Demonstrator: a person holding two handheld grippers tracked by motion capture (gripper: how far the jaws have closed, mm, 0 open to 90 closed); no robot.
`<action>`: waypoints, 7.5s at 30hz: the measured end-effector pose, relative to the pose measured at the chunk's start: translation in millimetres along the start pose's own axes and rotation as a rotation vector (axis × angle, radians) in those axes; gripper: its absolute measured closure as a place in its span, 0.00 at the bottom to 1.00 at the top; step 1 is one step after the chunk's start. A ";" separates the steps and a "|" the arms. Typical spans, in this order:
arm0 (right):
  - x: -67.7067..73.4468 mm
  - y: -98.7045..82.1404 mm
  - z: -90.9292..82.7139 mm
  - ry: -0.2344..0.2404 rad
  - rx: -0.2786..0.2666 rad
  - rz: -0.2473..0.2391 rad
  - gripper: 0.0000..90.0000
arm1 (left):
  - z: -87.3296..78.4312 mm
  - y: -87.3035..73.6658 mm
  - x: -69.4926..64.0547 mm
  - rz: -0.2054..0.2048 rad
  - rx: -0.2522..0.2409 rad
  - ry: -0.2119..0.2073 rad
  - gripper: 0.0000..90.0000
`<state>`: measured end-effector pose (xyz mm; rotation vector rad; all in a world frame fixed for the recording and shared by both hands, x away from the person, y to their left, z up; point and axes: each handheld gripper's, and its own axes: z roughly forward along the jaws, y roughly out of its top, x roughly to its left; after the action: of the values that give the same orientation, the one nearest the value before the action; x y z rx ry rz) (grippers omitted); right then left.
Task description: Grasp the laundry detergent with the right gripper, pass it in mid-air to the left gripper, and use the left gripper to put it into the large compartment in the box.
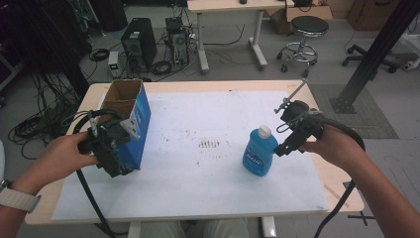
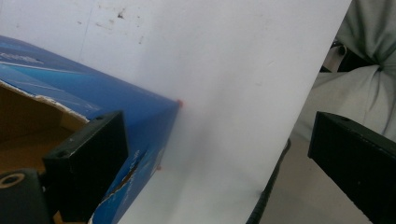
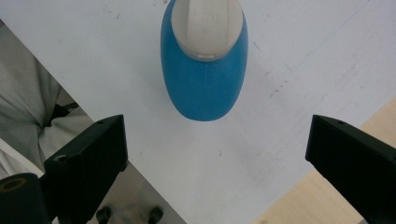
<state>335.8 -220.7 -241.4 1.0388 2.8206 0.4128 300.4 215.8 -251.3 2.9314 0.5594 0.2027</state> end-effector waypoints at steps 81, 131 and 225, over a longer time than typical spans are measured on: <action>7.1 -69.6 81.4 -0.001 -0.512 0.109 0.06 | 2.7 3.5 0.6 0.005 0.008 -0.004 0.06; 11.3 -77.6 116.9 0.004 -0.668 0.120 0.07 | 3.5 3.1 1.9 0.004 0.007 -0.006 0.06; 12.5 -61.5 83.2 0.042 -0.775 -0.022 0.49 | -6.3 11.2 1.8 -0.014 -0.027 0.000 0.06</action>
<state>304.2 -239.6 -338.9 0.8090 2.3199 1.3781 305.0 207.0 -243.1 2.9000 0.5730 0.2075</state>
